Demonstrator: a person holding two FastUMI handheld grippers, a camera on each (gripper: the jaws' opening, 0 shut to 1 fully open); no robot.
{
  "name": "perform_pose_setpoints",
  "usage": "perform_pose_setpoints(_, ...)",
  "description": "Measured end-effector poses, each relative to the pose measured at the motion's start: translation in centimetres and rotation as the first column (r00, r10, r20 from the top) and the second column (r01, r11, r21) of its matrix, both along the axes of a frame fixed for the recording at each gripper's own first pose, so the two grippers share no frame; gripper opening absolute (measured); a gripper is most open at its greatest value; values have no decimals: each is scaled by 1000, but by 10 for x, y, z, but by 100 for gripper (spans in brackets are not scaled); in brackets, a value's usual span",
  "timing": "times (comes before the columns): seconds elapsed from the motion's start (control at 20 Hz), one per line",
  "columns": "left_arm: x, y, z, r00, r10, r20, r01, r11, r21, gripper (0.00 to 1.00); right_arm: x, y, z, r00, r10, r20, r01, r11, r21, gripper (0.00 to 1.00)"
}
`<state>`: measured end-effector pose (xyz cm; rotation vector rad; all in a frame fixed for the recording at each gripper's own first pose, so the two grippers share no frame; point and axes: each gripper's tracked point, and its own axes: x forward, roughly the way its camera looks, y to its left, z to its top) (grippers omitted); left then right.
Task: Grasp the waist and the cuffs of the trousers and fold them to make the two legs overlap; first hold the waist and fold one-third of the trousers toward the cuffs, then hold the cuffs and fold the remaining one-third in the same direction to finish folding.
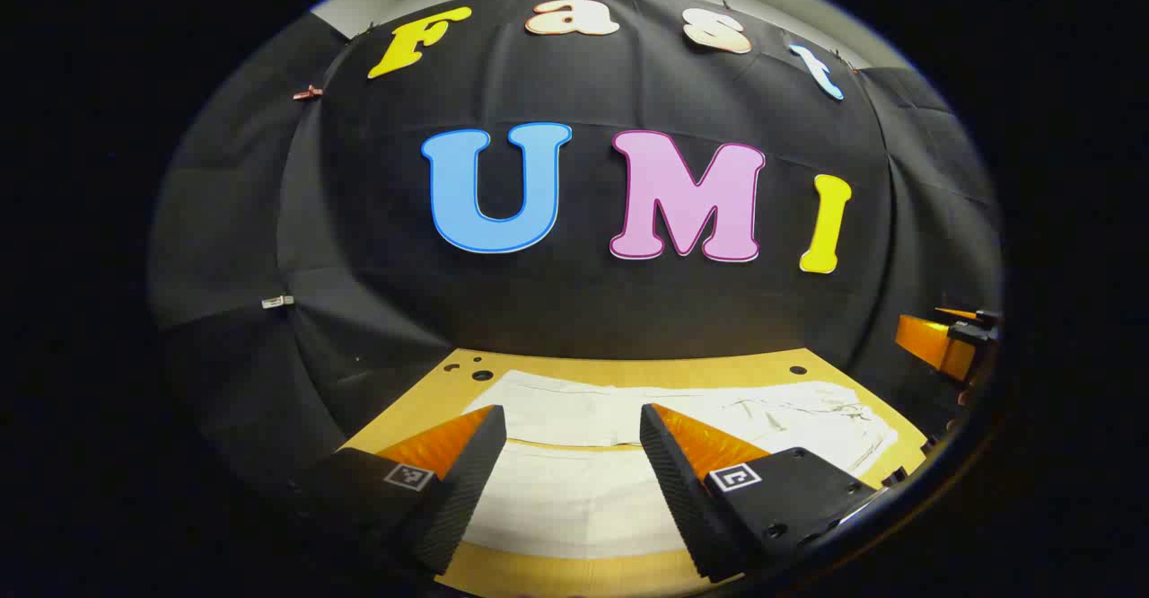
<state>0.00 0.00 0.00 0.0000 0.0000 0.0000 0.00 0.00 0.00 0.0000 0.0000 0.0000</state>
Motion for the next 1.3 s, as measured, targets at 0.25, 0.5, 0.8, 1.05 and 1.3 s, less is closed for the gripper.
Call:
perform_pose_setpoints(0.25,10,1,2,1000,1,5,-1,1000,17,95,11,-1,-8,999,-2,-33,3,1000,26,98)
perform_pose_setpoints(0.5,13,4,-6,1000,5,-15,-4,1000,14,95,16,9,3,999,35,7,-35,999,8,98)
perform_pose_setpoints(0.8,13,7,-5,1000,12,-2,-11,999,50,95,20,15,2,998,65,13,-65,998,-8,97)
perform_pose_setpoints(1.05,13,3,0,1000,9,7,-10,998,55,95,27,7,5,997,71,16,-71,997,-35,98)
perform_pose_setpoints(1.3,14,-7,-1,1000,3,-6,-3,999,34,95,34,-29,-4,994,107,6,-104,980,-171,98)
